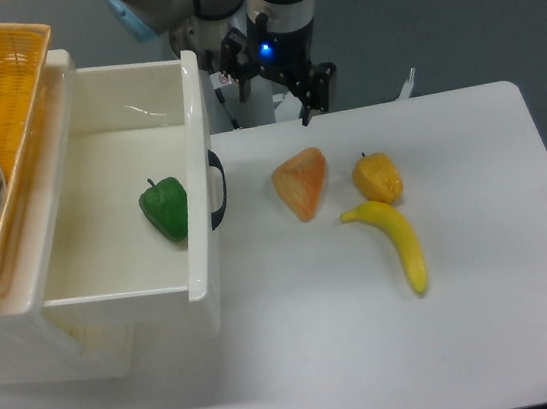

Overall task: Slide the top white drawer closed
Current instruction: 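Move the gripper down toward the drawer front beside the orange fruit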

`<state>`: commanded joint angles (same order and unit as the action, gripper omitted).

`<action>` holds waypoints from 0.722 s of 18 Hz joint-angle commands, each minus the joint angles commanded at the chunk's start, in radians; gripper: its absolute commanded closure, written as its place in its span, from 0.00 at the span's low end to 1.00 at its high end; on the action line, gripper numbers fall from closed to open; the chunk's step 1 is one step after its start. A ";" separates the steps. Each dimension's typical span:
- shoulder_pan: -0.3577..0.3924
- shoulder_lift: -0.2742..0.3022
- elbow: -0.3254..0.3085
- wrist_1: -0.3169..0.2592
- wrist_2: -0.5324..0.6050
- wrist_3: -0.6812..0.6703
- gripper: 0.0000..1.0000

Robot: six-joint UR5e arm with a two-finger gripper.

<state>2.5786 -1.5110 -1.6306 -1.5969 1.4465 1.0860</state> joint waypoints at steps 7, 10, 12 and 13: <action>0.032 -0.035 -0.015 0.005 -0.005 -0.003 0.00; 0.057 -0.066 -0.020 0.006 -0.003 -0.008 0.00; 0.063 -0.075 -0.034 0.008 -0.003 -0.006 0.00; 0.067 -0.086 -0.034 0.008 -0.003 -0.006 0.00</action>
<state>2.6461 -1.5968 -1.6644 -1.5892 1.4435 1.0799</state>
